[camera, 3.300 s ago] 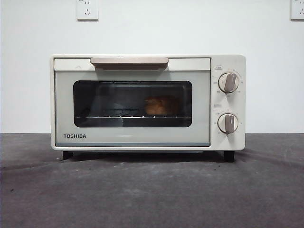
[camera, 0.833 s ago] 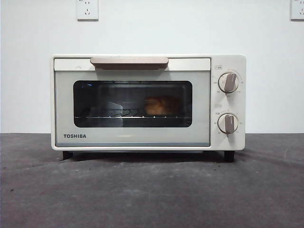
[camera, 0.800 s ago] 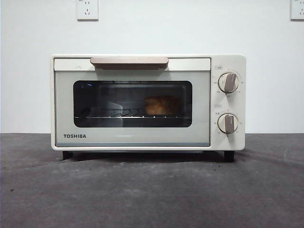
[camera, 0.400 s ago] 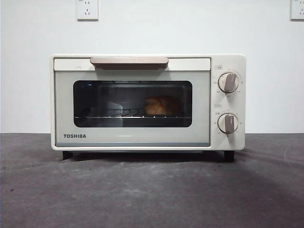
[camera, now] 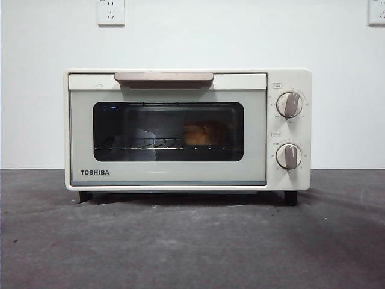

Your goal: The left arm flap open the oven, the right arm pick bread and place it into oven, the left arm flap close the oven

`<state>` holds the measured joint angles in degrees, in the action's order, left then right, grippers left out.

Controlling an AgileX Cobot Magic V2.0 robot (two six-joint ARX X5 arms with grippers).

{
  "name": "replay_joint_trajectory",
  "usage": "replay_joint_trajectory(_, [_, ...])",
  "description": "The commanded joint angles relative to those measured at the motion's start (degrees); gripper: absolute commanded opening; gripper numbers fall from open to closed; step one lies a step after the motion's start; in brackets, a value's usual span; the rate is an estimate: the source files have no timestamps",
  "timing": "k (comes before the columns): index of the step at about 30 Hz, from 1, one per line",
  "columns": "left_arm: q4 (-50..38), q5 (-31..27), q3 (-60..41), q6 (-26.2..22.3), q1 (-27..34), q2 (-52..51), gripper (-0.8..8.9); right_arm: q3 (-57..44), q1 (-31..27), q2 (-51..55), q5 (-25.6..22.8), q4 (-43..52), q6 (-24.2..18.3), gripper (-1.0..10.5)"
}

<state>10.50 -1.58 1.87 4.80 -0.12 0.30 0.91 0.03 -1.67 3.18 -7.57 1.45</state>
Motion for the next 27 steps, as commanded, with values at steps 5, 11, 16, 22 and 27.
replay_joint_trajectory(5, [0.24,-0.33,-1.18,-0.94,0.07,-0.11,0.21,-0.35,-0.22,1.46,-0.20,-2.08,-0.74,0.2])
replay_joint_trajectory(11, [0.24,-0.33,-1.18,-0.94,0.07,-0.11,0.21,-0.35,-0.22,1.46,-0.22,-1.27,-0.74,0.2])
replay_joint_trajectory(16, [0.24,-0.33,-1.18,-0.94,0.07,-0.11,0.21,-0.35,-0.22,1.46,-0.20,-1.27,-0.74,0.2])
replay_joint_trajectory(22, [0.24,-0.33,-1.18,-0.94,0.07,-0.11,0.21,-0.35,-0.22,1.46,-0.22,-1.27,-0.74,0.2])
replay_joint_trajectory(27, [0.24,-0.33,-1.18,-0.94,0.07,-0.11,0.21,-0.35,-0.22,1.46,-0.22,-1.27,-0.74,0.2])
